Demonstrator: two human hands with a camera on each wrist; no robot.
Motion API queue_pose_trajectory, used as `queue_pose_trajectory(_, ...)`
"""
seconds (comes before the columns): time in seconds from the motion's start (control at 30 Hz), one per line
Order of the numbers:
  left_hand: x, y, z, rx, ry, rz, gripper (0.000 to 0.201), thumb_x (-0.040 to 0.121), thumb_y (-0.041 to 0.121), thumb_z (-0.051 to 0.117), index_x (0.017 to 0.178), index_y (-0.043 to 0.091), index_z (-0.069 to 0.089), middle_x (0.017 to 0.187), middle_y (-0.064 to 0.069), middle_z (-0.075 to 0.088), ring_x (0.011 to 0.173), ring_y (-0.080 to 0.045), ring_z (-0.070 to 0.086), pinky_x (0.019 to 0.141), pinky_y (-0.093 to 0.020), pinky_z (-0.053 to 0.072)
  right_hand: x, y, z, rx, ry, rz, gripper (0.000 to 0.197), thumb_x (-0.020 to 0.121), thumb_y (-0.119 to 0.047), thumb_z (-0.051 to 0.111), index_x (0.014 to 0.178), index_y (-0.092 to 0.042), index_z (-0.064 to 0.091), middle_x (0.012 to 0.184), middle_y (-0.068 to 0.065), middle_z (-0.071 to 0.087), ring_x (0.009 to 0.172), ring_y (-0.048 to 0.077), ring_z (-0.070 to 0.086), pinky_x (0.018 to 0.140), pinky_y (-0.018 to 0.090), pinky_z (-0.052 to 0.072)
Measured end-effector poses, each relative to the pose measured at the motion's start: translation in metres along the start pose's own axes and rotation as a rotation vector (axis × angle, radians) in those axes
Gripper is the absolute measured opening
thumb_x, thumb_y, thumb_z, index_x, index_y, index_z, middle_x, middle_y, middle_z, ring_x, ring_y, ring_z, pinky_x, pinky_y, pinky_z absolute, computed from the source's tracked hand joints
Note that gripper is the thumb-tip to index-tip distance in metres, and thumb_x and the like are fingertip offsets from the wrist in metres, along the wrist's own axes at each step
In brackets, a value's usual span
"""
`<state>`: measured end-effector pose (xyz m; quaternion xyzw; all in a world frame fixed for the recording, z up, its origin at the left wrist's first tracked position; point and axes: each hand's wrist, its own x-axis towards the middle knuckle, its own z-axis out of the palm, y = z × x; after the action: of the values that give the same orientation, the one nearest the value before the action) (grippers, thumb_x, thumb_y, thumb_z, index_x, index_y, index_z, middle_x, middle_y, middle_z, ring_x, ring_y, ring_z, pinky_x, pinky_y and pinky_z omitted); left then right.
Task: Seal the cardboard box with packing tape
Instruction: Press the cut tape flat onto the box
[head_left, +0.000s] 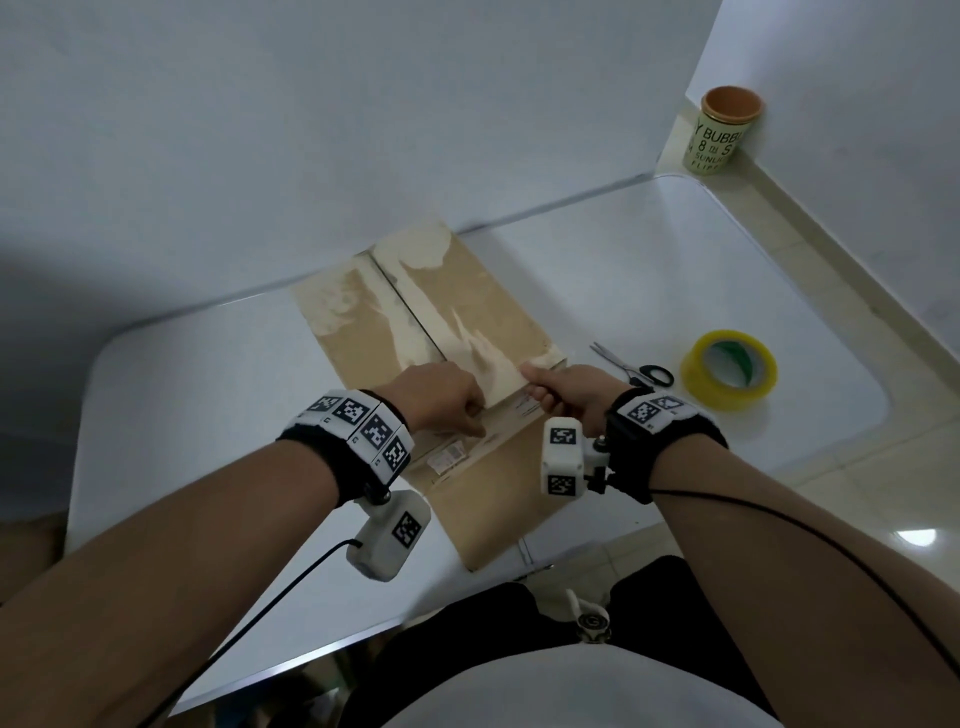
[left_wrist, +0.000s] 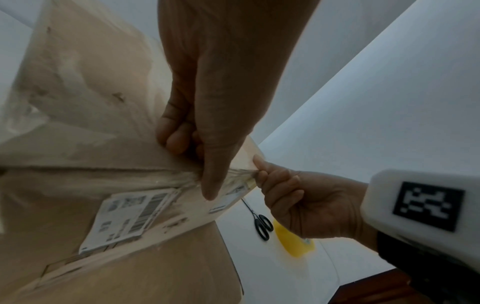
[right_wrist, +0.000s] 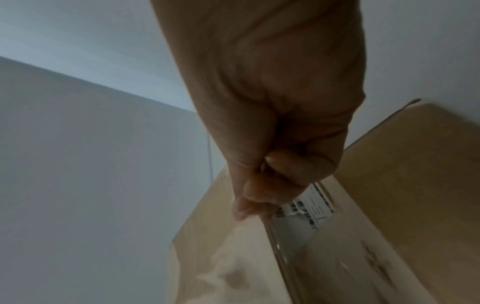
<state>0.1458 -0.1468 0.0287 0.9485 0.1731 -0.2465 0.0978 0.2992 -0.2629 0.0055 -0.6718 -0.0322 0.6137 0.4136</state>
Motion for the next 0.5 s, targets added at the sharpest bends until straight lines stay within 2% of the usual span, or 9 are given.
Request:
queue_pose_trajectory(0.23, 0.0, -0.002, 0.001, -0.03, -0.001, 0.025, 0.042, 0.086, 0.044, 0.065, 0.061, 0.017, 0.043, 0.054, 0.003, 0.043, 0.05, -0.013, 0.038, 0.052, -0.025, 0.033, 0.001, -0.003, -0.02, 0.197, -0.033, 0.001, 0.033, 0.09, -0.03, 0.063, 0.065, -0.014, 0.048, 0.042, -0.008, 0.046, 0.031, 0.001, 0.039, 0.03, 0.012, 0.033)
queue_pose_trajectory(0.33, 0.001, -0.002, 0.0, -0.044, -0.02, 0.027, 0.043, 0.085, 0.046, 0.065, 0.061, 0.016, 0.045, 0.054, 0.003, 0.044, 0.049, -0.013, 0.039, 0.053, -0.026, 0.034, 0.004, 0.0, -0.021, 0.194, -0.023, -0.038, 0.033, 0.09, -0.032, 0.064, 0.066, -0.014, 0.049, 0.043, -0.008, 0.046, 0.033, 0.001, 0.04, 0.032, 0.012, 0.034)
queue_pose_trajectory(0.43, 0.003, -0.004, -0.007, -0.093, -0.111, 0.014, 0.043, 0.084, 0.049, 0.065, 0.06, 0.016, 0.052, 0.051, 0.004, 0.052, 0.048, -0.012, 0.046, 0.056, -0.027, 0.042, 0.008, 0.008, -0.026, 0.205, 0.037, -0.119, 0.038, 0.089, -0.045, 0.06, 0.067, -0.015, 0.049, 0.048, -0.008, 0.045, 0.039, 0.004, 0.039, 0.038, 0.013, 0.034)
queue_pose_trajectory(0.5, 0.004, -0.006, -0.017, -0.214, -0.173, -0.009, 0.044, 0.084, 0.052, 0.064, 0.062, 0.014, 0.058, 0.054, 0.003, 0.059, 0.048, -0.012, 0.052, 0.059, -0.028, 0.047, 0.005, 0.01, -0.036, 0.231, 0.115, -0.142, 0.042, 0.089, -0.052, 0.055, 0.074, -0.014, 0.053, 0.055, -0.005, 0.043, 0.047, 0.008, 0.038, 0.045, 0.017, 0.033)
